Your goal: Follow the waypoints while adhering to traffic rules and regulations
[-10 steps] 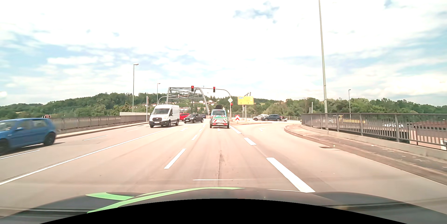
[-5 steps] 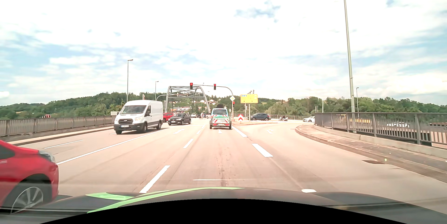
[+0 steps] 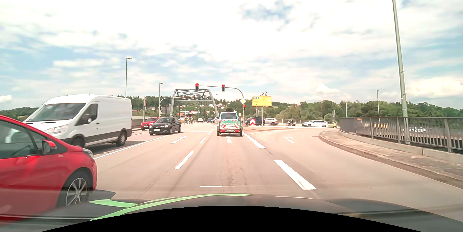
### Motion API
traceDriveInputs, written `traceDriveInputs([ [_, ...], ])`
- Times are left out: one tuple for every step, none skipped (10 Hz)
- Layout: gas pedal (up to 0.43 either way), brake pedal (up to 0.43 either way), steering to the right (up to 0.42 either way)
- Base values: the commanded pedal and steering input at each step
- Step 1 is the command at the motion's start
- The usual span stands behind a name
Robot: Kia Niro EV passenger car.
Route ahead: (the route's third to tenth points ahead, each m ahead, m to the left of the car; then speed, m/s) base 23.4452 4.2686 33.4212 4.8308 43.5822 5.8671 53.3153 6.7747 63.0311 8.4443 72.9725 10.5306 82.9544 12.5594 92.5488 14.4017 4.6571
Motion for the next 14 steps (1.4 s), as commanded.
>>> traceDriveInputs([
  [0.000,0.183,-0.006],
  [0.000,0.177,-0.006],
  [0.000,0.171,-0.006],
  [0.000,0.171,-0.006],
  [0.000,0.165,-0.006],
  [0.000,0.165,-0.006],
  [0.000,0.165,-0.006],
  [0.000,0.165,-0.006],
  [0.000,0.171,-0.006],
  [0.000,0.171,-0.006],
  [0.000,0.171,-0.006],
  [0.000,0.171,-0.006],
  [0.000,0.177,-0.006],
  [0.000,0.171,-0.005],
])
